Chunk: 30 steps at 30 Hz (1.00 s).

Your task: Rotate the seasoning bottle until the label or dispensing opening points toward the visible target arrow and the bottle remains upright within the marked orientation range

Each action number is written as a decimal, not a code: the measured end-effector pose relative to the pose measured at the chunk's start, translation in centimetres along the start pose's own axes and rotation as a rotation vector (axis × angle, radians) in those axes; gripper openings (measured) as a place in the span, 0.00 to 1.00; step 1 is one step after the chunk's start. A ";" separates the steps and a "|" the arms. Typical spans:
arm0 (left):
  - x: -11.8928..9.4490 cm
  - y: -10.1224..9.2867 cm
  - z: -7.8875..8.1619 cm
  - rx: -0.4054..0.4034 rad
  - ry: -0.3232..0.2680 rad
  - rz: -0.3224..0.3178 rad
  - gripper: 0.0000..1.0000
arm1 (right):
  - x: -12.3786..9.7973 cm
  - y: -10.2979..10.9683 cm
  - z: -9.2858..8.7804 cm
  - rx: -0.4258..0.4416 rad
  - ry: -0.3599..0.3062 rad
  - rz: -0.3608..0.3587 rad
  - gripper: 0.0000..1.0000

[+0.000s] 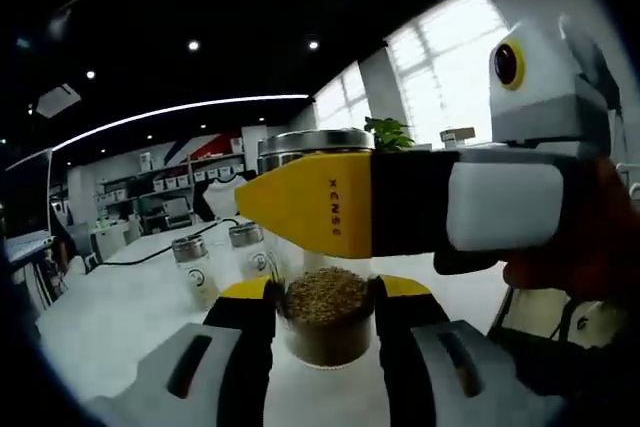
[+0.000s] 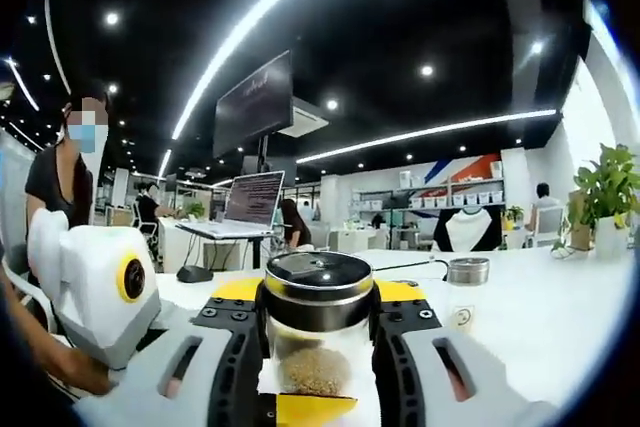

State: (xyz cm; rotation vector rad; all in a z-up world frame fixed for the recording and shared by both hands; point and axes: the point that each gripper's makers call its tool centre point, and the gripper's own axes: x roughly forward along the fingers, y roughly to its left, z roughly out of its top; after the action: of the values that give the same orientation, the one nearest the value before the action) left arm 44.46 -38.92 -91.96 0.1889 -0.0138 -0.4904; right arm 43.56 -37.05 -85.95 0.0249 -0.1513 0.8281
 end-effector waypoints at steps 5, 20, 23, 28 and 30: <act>0.0 -0.7 -0.2 -0.104 -0.014 -0.121 0.41 | -0.1 -0.7 -0.5 0.064 0.048 0.046 0.38; -2.7 -2.0 1.8 -0.295 -0.115 -0.590 0.39 | -2.3 1.5 1.5 0.117 0.031 0.423 0.37; -3.4 -2.3 2.2 -0.338 -0.132 -0.645 0.38 | -3.1 1.7 1.8 0.128 0.013 0.479 0.37; -3.1 -2.9 2.1 -0.357 -0.130 -0.675 0.37 | -3.6 1.7 1.9 0.150 -0.018 0.501 0.37; -2.9 -3.5 1.9 -0.341 -0.119 -0.683 0.38 | -3.6 1.8 1.8 0.158 -0.021 0.508 0.37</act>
State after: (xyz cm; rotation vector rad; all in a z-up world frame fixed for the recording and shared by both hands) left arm 40.16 -40.89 -90.62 -0.1819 0.0196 -1.1731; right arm 39.62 -38.57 -84.77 0.1485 -0.1120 1.3460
